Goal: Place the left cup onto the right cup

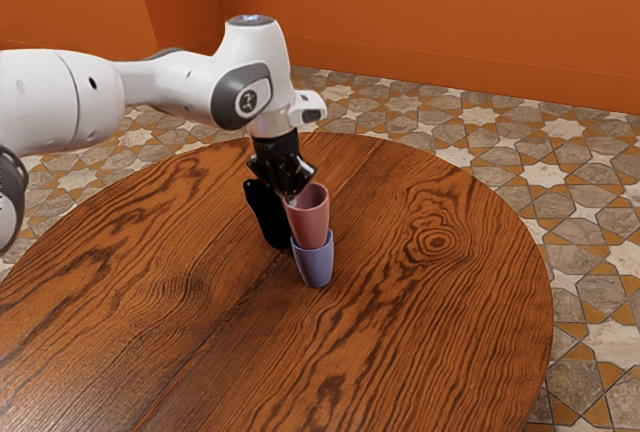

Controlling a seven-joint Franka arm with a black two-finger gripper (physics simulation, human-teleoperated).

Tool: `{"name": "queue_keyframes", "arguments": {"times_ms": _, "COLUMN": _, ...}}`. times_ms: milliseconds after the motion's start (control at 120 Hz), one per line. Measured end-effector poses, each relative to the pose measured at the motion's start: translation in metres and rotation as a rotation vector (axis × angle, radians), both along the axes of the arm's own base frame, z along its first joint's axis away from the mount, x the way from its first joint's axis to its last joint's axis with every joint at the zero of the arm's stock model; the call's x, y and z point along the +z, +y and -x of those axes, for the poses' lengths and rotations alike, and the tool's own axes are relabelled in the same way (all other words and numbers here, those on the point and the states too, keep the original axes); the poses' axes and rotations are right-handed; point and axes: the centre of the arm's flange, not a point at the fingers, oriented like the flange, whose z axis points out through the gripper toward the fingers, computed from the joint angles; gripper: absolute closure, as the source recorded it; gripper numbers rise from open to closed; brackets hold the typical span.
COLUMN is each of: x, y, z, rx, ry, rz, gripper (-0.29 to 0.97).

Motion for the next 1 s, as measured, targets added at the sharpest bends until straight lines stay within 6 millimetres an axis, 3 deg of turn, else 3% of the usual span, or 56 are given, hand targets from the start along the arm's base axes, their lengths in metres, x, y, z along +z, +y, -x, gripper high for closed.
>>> {"name": "queue_keyframes", "arguments": {"times_ms": 142, "x": -0.008, "y": 0.000, "z": 0.000, "rx": 0.000, "ry": 0.008, "rz": 0.006, "gripper": 0.78}}
{"name": "queue_keyframes", "arguments": {"times_ms": 317, "x": -0.003, "y": -0.006, "z": 0.000, "rx": -0.005, "ry": -0.006, "rz": 0.015, "gripper": 0.40}}
{"name": "queue_keyframes", "arguments": {"times_ms": 442, "x": 0.009, "y": -0.008, "z": 0.003, "rx": -0.010, "ry": -0.025, "rz": 0.015, "gripper": 0.22}}
{"name": "queue_keyframes", "arguments": {"times_ms": 558, "x": 0.031, "y": -0.013, "z": 0.009, "rx": -0.024, "ry": -0.053, "rz": 0.012, "gripper": 0.13}}
{"name": "queue_keyframes", "arguments": {"times_ms": 800, "x": 0.085, "y": -0.004, "z": 0.023, "rx": -0.038, "ry": -0.112, "rz": -0.026, "gripper": 0.04}}
{"name": "queue_keyframes", "arguments": {"times_ms": 1000, "x": 0.133, "y": -0.004, "z": 0.056, "rx": -0.076, "ry": -0.127, "rz": -0.081, "gripper": 0.02}}
